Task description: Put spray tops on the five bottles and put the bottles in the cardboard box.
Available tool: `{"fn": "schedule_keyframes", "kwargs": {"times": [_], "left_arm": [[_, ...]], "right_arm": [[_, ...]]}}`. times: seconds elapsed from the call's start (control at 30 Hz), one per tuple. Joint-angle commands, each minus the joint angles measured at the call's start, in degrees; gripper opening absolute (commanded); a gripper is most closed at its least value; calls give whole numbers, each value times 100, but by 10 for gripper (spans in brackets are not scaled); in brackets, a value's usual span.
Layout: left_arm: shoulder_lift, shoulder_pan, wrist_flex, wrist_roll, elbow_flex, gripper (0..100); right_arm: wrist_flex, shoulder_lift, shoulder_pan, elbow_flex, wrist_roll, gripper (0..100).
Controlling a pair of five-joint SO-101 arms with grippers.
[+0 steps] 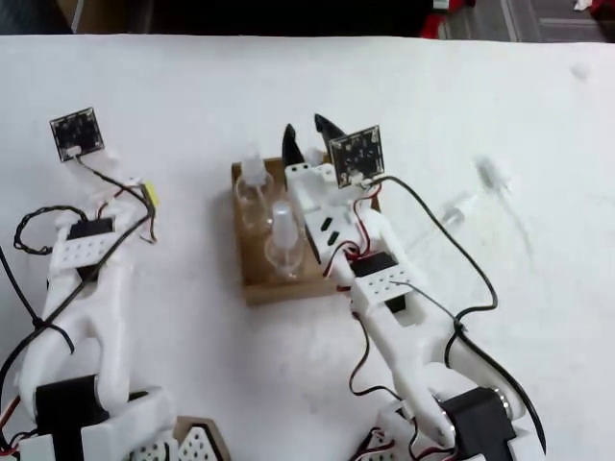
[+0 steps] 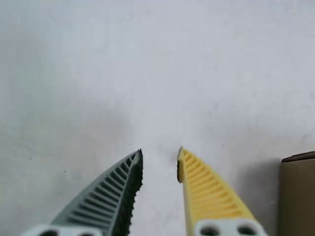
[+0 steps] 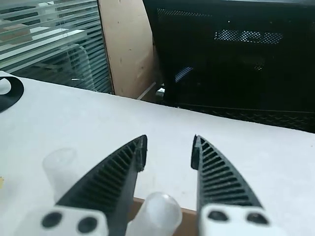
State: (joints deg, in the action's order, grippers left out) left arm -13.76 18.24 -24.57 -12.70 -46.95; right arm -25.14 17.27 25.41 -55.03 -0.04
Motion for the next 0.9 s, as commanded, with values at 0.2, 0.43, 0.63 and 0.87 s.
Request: {"fn": "schedule_keyframes", "kwargs": {"times": [0.2, 0.43, 0.63, 0.87], "left_arm": [[-40, -119, 35, 70, 316, 117], [-31, -119, 35, 70, 316, 117], [-31, -119, 35, 70, 308, 117], [-31, -119, 35, 70, 281, 117]], "right_arm": [[-110, 769, 40, 35, -44, 122], [1191, 3143, -356, 167, -44, 122], [4207, 3952, -1525, 1591, -53, 119], [5305, 3530, -3495, 2752, -44, 119]]}}
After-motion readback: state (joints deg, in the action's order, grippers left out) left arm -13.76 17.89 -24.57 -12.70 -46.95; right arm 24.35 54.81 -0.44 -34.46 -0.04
